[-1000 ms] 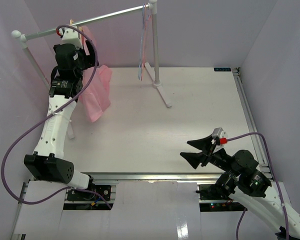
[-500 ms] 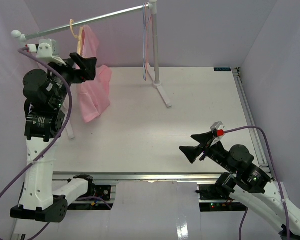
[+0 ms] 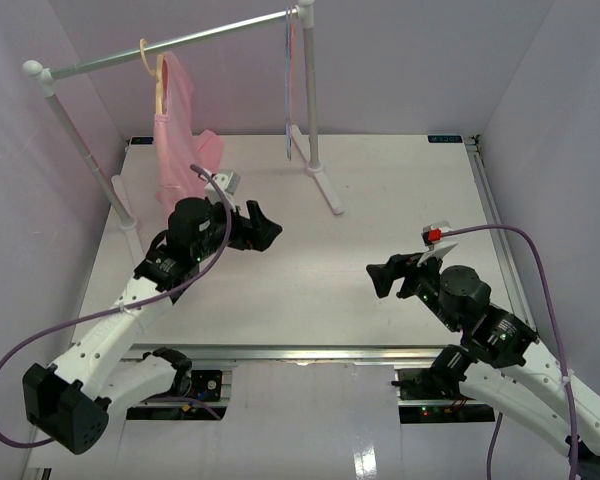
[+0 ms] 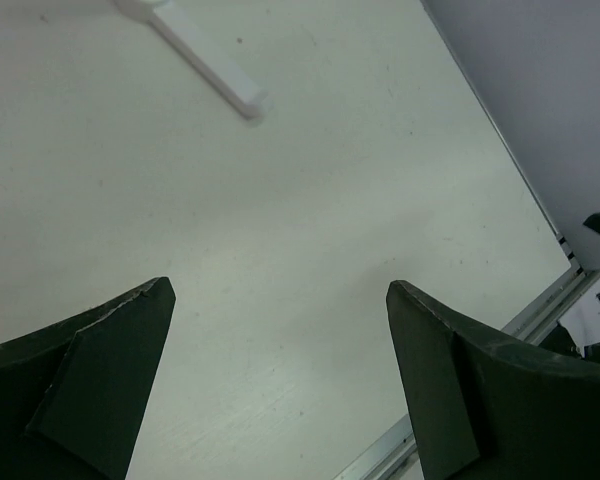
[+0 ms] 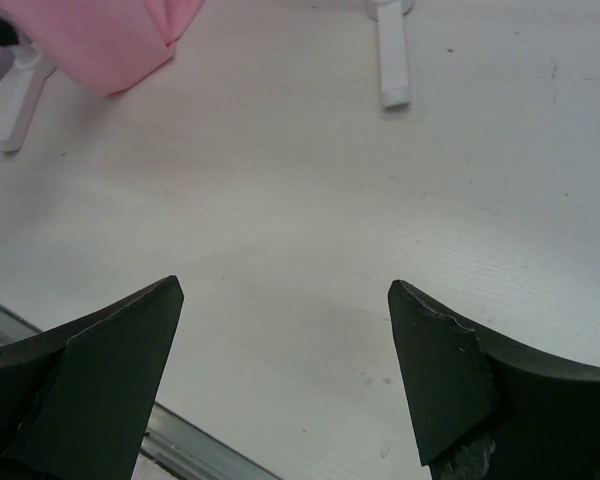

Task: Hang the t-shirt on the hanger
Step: Reset both arms

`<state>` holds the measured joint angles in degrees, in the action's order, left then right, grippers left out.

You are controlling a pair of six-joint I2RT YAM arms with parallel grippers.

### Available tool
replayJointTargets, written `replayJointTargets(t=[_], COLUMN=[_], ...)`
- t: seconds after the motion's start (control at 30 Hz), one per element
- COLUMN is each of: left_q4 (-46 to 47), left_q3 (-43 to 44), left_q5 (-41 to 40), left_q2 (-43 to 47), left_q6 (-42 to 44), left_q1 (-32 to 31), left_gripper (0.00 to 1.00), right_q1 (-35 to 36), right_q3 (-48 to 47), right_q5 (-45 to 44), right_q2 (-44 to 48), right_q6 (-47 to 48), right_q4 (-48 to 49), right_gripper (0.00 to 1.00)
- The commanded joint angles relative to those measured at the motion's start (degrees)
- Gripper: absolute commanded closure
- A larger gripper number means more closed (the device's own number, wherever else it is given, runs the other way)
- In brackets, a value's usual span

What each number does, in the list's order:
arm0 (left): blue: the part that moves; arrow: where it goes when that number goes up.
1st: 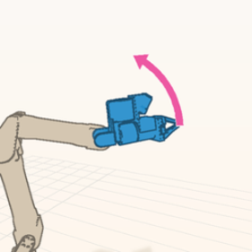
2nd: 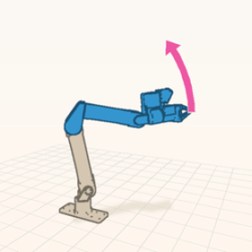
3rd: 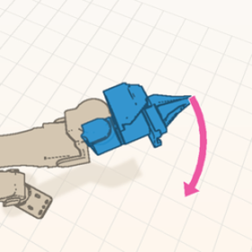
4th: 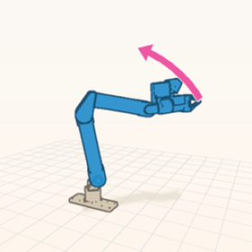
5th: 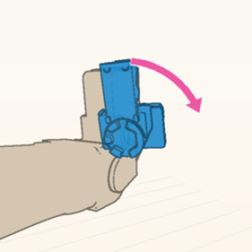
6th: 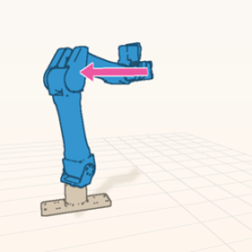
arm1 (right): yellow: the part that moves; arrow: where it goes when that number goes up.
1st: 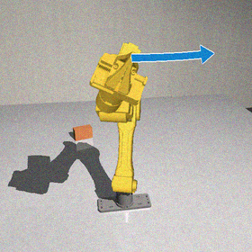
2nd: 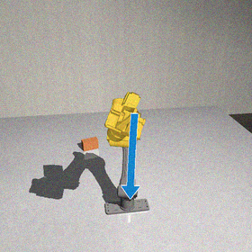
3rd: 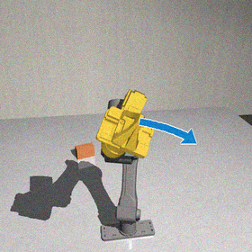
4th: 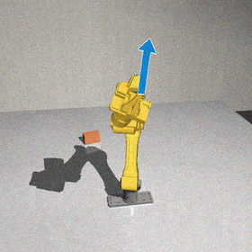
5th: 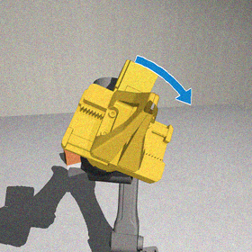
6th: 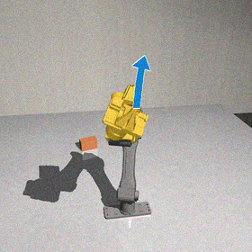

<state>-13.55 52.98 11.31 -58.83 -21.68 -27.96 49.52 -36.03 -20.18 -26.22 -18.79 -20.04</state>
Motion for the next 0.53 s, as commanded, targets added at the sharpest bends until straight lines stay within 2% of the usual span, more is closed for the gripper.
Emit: replayJointTargets(t=[0.0,0.1,0.2,0.5], left_q4=[10.8,15.9,19.1,22.4], left_q3=[-9.8,-17.2,-21.0,-24.2], left_q5=[-1.2,-1.1,0.4,3.2], left_q2=[8.8,12.1,14.0,13.9], left_q6=[-5.1,-6.1,-6.6,-7.3], left_q1=[-0.7,-1.2,-1.5,-5.2], left_gripper=[0.02,0.02,0.02,0.02], right_q1=[0.1,0.1,0.1,0.1], right_q3=[-1.8,-1.1,-0.4,1.3], right_q5=[-8.3,-9.2,-8.8,-7.5], right_q2=[-1.2,-1.5,-0.4,4.9], right_q6=[-1.4,-1.2,-0.9,1.1], right_q4=[-0.4,-0.4,0.0,1.7], right_gripper=[0.1,0.1,0.1,0.1])
